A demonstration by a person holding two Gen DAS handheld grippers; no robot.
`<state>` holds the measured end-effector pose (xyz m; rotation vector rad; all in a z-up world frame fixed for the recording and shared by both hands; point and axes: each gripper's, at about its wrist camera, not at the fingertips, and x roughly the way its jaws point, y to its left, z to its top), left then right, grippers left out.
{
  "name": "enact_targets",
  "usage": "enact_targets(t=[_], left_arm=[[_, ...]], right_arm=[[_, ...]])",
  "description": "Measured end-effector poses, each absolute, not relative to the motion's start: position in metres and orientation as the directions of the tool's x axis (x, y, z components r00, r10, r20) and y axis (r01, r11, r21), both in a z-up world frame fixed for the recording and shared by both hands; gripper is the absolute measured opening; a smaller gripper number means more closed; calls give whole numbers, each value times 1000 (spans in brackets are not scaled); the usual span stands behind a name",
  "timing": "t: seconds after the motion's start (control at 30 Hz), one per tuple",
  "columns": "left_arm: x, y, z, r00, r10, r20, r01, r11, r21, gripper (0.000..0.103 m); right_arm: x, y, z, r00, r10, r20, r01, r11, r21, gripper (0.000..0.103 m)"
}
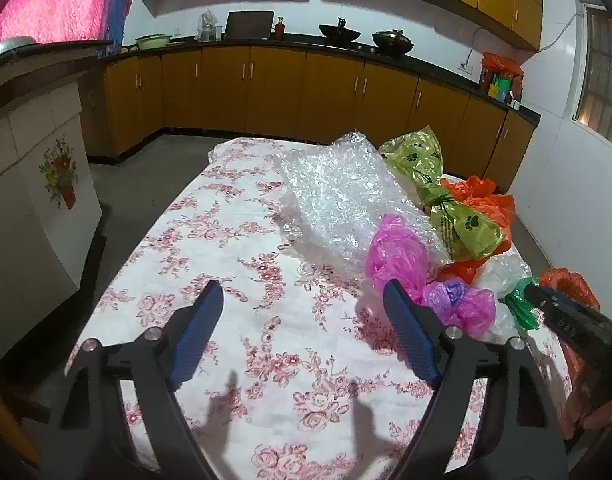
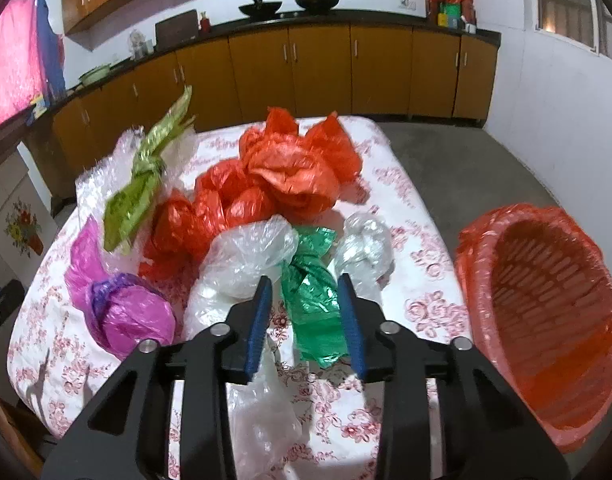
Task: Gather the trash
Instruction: 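Reach the right gripper to the green bag and close on it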
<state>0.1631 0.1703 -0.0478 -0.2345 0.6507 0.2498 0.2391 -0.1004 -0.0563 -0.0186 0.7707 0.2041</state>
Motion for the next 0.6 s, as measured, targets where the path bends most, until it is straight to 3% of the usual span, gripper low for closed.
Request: enact_targets(t=[0.37,0.6], left_arm=[[175,158,-56,767,94,-635,-246,957,-155,73],[179,149,-46,783,66,-618,-215,962,-170,72]], right_arm=[[250,-92,-70,678,183,-712,-217,975,44,4],[234,-100,-55,707,231,-669,-236,968,84,2]])
